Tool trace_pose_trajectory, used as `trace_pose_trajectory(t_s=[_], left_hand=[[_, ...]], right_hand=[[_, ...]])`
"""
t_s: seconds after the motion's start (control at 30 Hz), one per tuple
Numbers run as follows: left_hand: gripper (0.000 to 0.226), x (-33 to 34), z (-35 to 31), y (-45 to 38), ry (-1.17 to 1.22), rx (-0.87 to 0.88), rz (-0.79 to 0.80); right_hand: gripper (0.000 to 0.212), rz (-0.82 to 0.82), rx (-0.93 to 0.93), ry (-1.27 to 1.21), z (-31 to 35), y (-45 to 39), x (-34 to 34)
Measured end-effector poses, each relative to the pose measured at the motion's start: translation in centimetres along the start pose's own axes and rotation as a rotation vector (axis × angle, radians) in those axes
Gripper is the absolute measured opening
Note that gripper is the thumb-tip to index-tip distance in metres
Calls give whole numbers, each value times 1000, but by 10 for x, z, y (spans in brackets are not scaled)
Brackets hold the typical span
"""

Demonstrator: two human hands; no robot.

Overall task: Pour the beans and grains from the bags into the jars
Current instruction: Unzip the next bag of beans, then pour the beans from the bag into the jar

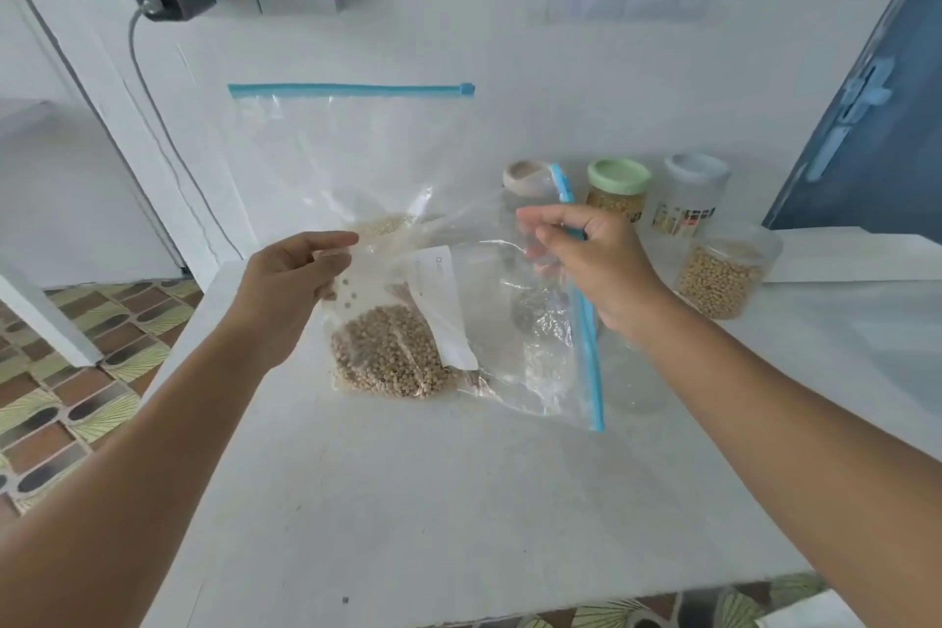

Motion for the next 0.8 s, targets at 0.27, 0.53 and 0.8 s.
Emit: trace_pose_trajectory(t_s=[0.27,0.53,0.8], left_hand=[[23,5,8,7,116,-42,11],[29,2,12,0,194,-78,-80],[19,-9,5,-5,154,-107,-238]], right_hand=[[44,-70,53,11,-6,-4,-10],[45,-77,58,-4,-2,0,-7],[40,-158,120,-83,-11,-4,-15]])
Point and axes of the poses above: each hand's wrist, its own y-axis away from the middle knuckle, its own x-axis out of the palm, z = x × y, the point moved 7 cm from there along -y, towards the middle knuckle, and after that the axes turned 1 degree about y, right-handed, at the moved point
